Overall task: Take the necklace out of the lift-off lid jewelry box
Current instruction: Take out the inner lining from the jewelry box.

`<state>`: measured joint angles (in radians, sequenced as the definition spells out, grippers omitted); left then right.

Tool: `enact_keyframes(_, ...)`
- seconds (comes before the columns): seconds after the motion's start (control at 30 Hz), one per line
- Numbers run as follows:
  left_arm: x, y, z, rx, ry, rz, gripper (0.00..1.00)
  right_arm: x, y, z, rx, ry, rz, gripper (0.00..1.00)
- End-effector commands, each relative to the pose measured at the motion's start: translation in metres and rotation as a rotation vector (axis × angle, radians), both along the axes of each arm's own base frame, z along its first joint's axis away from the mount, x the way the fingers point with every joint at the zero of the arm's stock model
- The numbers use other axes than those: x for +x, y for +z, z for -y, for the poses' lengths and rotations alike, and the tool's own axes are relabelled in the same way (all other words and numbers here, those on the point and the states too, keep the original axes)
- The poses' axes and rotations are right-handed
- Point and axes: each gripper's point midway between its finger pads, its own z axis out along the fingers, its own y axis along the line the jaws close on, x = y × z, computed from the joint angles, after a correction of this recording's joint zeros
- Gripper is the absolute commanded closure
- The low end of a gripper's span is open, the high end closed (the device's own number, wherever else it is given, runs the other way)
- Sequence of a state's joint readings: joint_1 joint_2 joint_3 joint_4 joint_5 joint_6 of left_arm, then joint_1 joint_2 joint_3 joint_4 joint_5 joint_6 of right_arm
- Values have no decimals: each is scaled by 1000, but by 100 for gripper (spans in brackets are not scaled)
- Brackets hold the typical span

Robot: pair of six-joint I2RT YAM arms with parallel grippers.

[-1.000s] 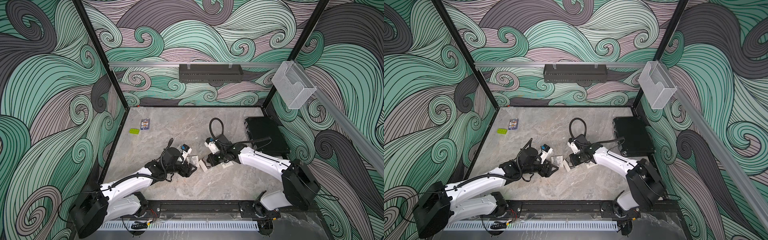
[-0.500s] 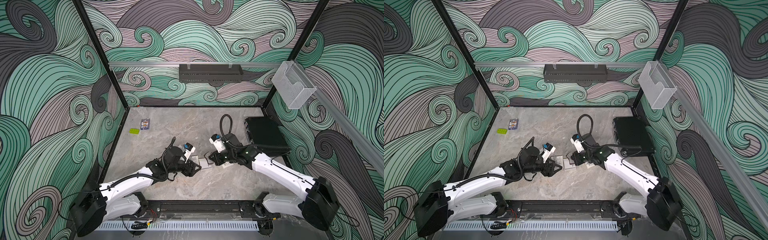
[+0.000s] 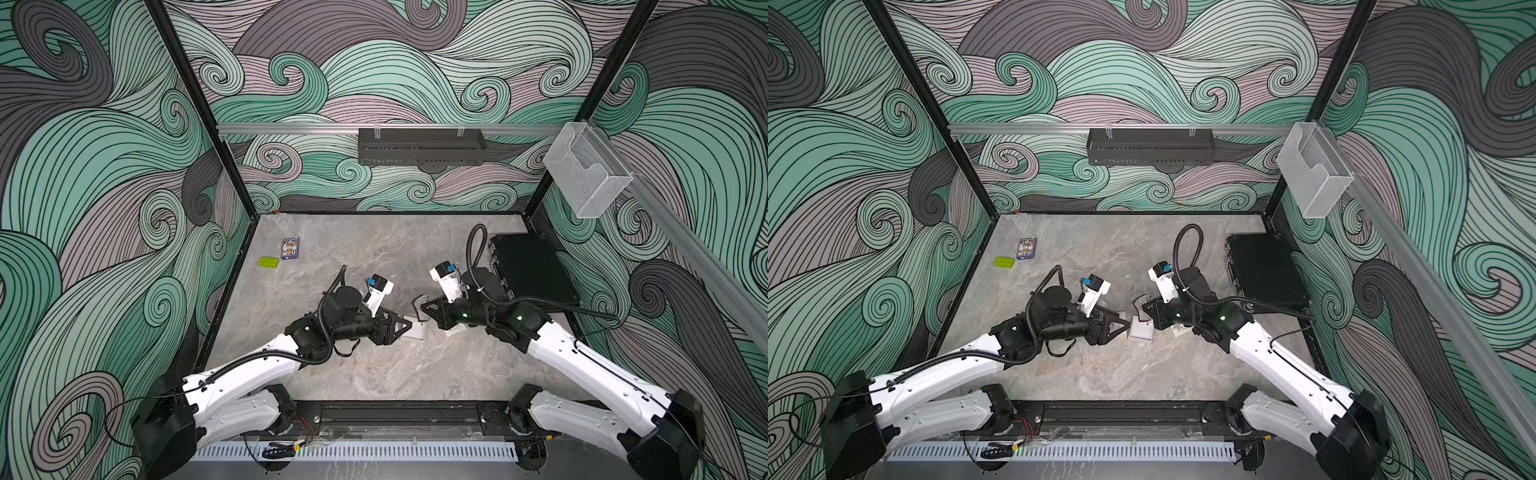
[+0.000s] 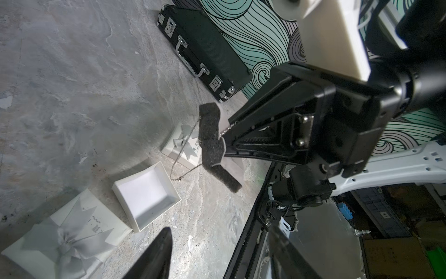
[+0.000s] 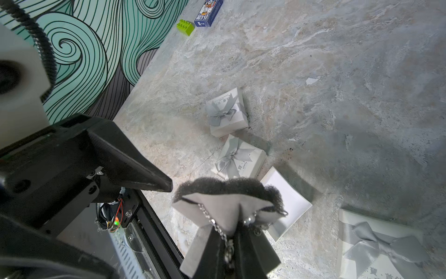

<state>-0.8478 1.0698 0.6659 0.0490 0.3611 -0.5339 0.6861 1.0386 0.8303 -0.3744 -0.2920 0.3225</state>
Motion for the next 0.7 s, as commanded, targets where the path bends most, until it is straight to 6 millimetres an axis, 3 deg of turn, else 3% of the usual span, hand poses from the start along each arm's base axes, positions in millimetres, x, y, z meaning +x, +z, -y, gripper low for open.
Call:
enact_keyframes(0.0,5,22,13,-57,-5,-3,43,-1,12,-3,53,5,34,90)
enact_keyframes(0.3,7,34,29,-96,-28,-17,47,-4,17,-4,80,9,61,89)
enact_keyframes(0.67,12,28,42,-94,-30,-59,55,-4,22,-9,119,14,78,89)
